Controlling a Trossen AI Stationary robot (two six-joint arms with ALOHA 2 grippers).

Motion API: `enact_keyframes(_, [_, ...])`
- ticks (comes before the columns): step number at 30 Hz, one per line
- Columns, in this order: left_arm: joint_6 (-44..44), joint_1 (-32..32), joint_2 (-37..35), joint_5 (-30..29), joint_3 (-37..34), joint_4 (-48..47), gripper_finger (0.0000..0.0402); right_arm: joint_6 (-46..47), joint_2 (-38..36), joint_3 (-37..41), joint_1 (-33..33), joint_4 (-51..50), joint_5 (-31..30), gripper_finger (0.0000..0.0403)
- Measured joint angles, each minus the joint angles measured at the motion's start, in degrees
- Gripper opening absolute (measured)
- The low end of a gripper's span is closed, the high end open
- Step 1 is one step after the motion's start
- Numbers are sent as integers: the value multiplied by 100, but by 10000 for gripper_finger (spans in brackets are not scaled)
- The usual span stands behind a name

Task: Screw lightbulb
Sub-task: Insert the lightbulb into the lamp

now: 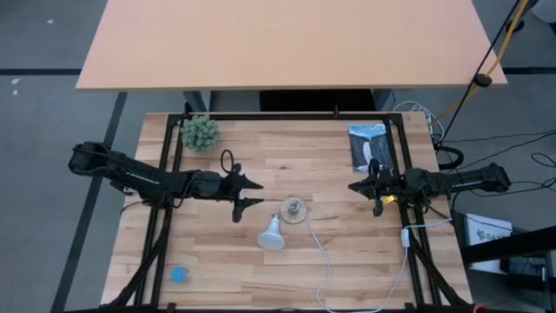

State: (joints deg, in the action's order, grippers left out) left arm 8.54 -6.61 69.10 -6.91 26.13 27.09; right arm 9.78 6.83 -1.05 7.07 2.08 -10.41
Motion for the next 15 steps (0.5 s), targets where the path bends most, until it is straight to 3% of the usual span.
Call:
enact_keyframes(11, [-23,-2,0,-90,0,-1,213,0,0,1,0,-1,-2,0])
enact_keyframes(15, [-26,-4,0,-111,0,-59,245,0,-2,0,0,-1,-2,0])
